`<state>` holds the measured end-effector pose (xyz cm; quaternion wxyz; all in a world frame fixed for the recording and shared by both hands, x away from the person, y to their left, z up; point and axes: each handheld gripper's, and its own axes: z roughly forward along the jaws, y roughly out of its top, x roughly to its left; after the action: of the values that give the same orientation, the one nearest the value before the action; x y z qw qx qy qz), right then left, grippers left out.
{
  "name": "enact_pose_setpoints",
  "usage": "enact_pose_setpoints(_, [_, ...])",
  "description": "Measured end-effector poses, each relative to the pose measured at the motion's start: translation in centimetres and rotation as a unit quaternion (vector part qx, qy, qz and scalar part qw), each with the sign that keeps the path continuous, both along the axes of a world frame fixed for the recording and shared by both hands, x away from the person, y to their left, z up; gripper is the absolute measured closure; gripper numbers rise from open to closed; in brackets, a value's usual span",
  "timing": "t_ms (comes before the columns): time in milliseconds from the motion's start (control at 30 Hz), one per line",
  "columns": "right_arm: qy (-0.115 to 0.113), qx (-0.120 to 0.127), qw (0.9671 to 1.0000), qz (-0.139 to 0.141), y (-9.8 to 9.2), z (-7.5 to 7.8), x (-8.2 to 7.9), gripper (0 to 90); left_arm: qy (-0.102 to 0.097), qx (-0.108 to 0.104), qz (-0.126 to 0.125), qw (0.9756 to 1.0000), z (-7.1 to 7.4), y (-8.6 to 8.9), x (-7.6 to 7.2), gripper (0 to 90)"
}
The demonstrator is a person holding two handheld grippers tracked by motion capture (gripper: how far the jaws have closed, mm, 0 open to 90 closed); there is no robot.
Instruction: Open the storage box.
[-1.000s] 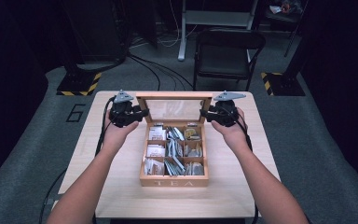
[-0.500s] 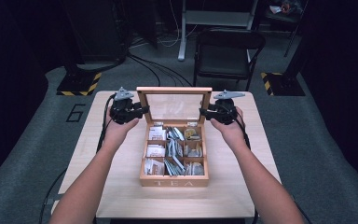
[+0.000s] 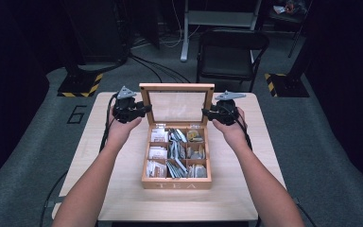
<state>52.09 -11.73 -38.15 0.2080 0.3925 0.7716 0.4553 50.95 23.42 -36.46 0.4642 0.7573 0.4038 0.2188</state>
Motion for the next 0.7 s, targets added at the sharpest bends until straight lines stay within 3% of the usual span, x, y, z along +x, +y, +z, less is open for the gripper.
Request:
enact_pose_setpoints(300, [0.001,0.002,1.0,-0.001,0.0,0.0,0.4,63.2,0.005,-0.008,0.004,1.0,-0.2,0.0,0.3,63.1])
enact_pose_setpoints(467, [0.001,0.008,1.0,-0.003,-0.1,-0.1,0.6,63.7,0.009,0.005,0.008,0.9999,-0.8,-0.3,0.6,61.2])
enact_pose_setpoints(700, [0.004,0.007,1.0,-0.003,-0.1,0.0,0.8,63.8,0.02,0.007,0.008,0.9997,-1.6,-0.2,1.1,63.6])
